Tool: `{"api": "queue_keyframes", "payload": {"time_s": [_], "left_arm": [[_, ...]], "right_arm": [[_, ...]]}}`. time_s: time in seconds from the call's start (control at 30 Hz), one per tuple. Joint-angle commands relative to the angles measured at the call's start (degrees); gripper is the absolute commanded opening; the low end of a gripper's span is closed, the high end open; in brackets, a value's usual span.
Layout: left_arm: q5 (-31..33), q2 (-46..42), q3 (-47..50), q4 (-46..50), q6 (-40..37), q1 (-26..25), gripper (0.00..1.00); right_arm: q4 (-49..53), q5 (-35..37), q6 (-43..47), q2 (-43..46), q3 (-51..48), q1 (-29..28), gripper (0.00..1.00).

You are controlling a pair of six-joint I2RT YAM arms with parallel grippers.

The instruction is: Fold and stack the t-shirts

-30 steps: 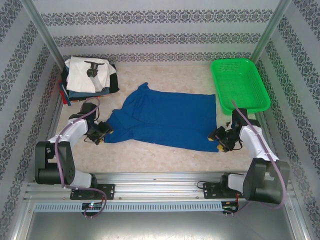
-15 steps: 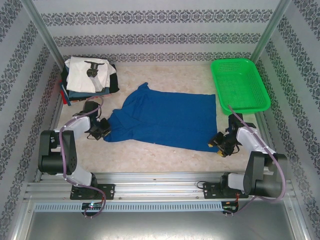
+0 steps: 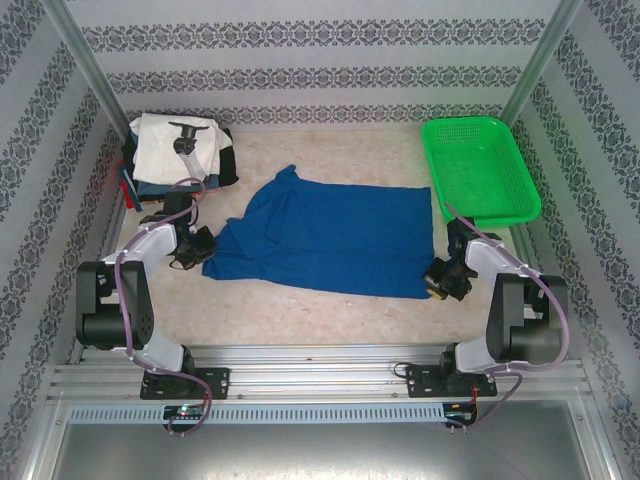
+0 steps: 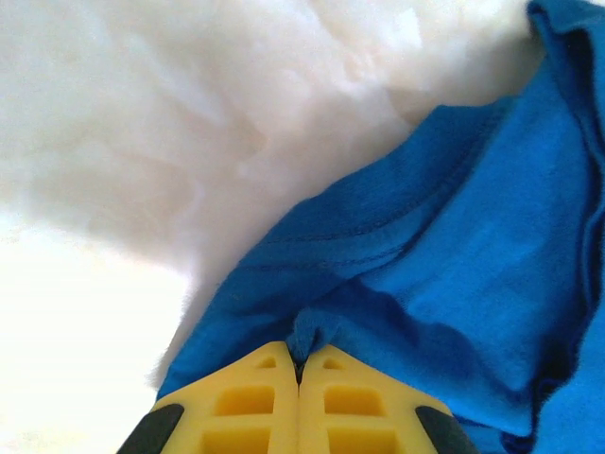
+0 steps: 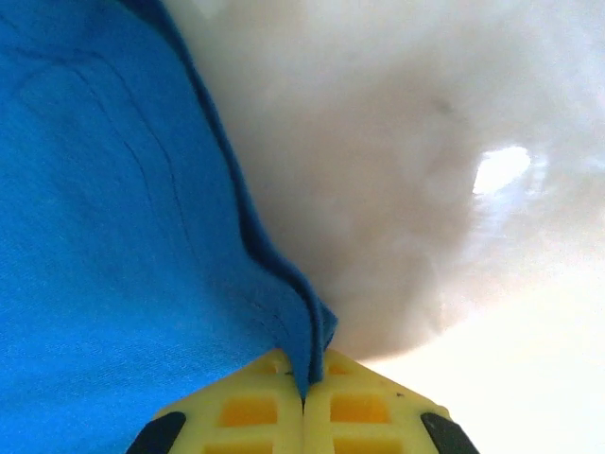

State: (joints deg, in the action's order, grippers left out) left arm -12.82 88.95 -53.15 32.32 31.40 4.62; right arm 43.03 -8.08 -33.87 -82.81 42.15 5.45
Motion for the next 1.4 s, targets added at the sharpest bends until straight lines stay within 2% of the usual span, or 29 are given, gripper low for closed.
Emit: {"api": "queue_keyframes", "payload": {"time_s": [0.0,0.27,0.37,0.47,0.53,0.6,0.7,0.87,1.0,1.17,1.37], "left_arm": [[3.4,-1.7,-1.7,4.2,-3.8,1.2,0.04],[5.8,-2.6,-3.3,7.4,-6.7,1.3,0.03],[2.1,-2.2,-2.8,6.3,-7.4,1.2,0.04],[0.4,-0.9,-1.2,5.4,-6.3,0.9,0.07],[1.7,-1.2,-0.1,4.7,-5.4,0.9,0.20],[1.5,-1.6,-0.7,4.5,-5.0,0.9,0.31],[0.5,-1.8,-4.3,6.8,-4.3,0.8,0.48],[2.4,-8.0,-10.1,10.4,-0.9,-3.1,0.61],[-4.0,-8.2,-12.4,11.6,4.8,-9.3,0.64],[-11.3,-10.6,-1.9,2.7,18.2,-13.8,0.62],[-11.2,-9.8,7.8,-12.0,30.3,-15.0,0.59]], "right_arm": [[2.8,7.3,1.5,3.4,0.1,-0.1,0.00],[5.9,7.9,1.3,7.5,-0.3,0.2,0.00],[5.0,6.7,1.8,5.2,-0.6,0.2,0.00],[4.3,5.2,1.7,3.0,-1.1,0.2,0.09],[3.4,4.6,1.4,3.1,-1.6,0.2,0.18],[3.4,4.2,1.5,3.7,-1.3,0.1,0.32],[4.9,3.8,2.3,4.8,0.6,0.2,0.44],[5.3,-1.5,4.8,11.3,3.9,0.0,0.62],[3.2,-9.6,9.5,17.2,5.5,-1.0,0.81],[0.6,-18.4,12.5,22.5,5.6,-1.7,0.88],[-5.5,-25.1,11.0,26.4,3.1,-4.2,0.93]]}}
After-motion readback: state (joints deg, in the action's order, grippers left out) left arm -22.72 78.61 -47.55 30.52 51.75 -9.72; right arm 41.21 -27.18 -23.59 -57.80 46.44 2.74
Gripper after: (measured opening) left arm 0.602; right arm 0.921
